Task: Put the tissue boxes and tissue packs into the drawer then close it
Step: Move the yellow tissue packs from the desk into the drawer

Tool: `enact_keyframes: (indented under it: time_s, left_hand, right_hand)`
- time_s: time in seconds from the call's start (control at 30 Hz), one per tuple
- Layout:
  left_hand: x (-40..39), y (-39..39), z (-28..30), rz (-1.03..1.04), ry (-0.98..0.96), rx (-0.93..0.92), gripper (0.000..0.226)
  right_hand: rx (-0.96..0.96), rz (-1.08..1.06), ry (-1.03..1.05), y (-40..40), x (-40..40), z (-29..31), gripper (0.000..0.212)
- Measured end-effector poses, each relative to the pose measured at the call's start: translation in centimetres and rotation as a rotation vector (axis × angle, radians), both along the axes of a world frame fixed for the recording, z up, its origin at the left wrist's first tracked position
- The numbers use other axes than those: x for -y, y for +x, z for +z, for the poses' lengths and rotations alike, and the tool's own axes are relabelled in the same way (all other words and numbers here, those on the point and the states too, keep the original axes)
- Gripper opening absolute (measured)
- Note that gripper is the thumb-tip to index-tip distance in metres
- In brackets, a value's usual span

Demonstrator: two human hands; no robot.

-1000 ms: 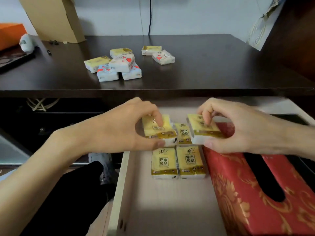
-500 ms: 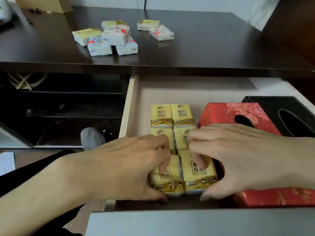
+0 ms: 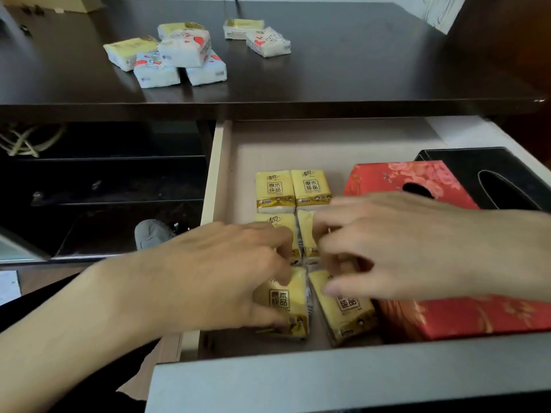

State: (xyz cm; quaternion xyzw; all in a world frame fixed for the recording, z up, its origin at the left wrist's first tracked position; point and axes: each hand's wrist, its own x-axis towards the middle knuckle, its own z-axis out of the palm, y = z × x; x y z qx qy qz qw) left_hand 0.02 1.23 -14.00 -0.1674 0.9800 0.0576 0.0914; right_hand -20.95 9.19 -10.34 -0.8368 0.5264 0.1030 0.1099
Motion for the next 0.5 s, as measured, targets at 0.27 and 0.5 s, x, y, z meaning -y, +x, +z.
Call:
enact_keyframes:
  time_s: [0.27, 0.5]
  left_hand:
    - [4.6, -1.9, 2.3, 0.172, -0.042, -0.124, 0.073]
    - [5.9, -4.4, 0.6, 0.255, -0.071, 0.104, 0.048]
  right_hand:
    - [-0.067, -0.144, -0.112, -2.1, 7.6, -0.1, 0.054]
    - [-0.162, -0.136, -0.046, -1.5, 9.0, -1.5, 0.033]
